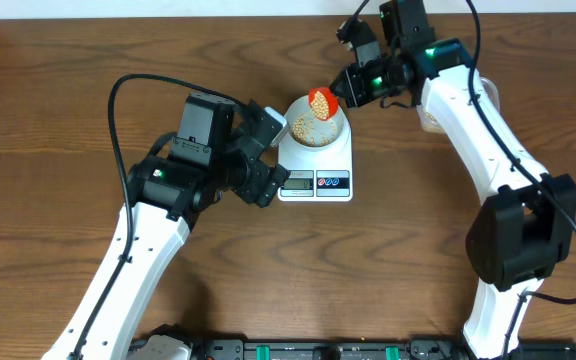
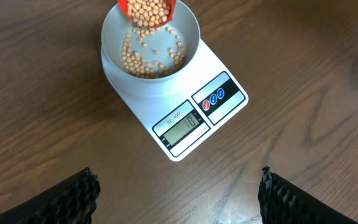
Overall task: Scoop item into bowl and weigh 50g on scale
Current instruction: 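Tilt the scoop with the right gripper to pour soybeans into the bowl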
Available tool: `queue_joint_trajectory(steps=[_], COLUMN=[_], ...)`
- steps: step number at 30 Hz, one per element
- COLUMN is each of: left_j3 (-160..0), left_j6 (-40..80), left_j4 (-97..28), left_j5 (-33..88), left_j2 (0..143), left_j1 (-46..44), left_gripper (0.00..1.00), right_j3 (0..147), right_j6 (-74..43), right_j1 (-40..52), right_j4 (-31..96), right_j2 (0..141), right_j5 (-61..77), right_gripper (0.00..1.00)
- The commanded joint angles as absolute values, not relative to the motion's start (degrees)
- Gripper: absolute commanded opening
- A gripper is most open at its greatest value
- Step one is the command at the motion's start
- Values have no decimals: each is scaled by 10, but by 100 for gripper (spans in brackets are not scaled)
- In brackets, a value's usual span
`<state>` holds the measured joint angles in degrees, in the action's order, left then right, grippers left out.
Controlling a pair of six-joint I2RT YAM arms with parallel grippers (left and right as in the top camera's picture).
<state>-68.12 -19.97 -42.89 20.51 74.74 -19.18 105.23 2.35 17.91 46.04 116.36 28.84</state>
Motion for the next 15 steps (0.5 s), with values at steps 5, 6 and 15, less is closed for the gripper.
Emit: queue_joint_trajectory(steps=[5, 6, 15], left_j3=[-679, -679, -679], left_j6=[-208, -208, -208], left_j4=[-428, -428, -428], left_j5=[210, 210, 210], left_j2=[745, 745, 745], left_j1=[-190, -190, -190], left_gripper=[84, 84, 85], right_j3=[1050, 1050, 1050], right_j6=[44, 50, 51], right_j1=[195, 198, 214], right_j4=[461, 461, 463], right_j2=[1145, 1145, 1142], right_j5=[269, 268, 209], right_gripper=[1, 1, 1])
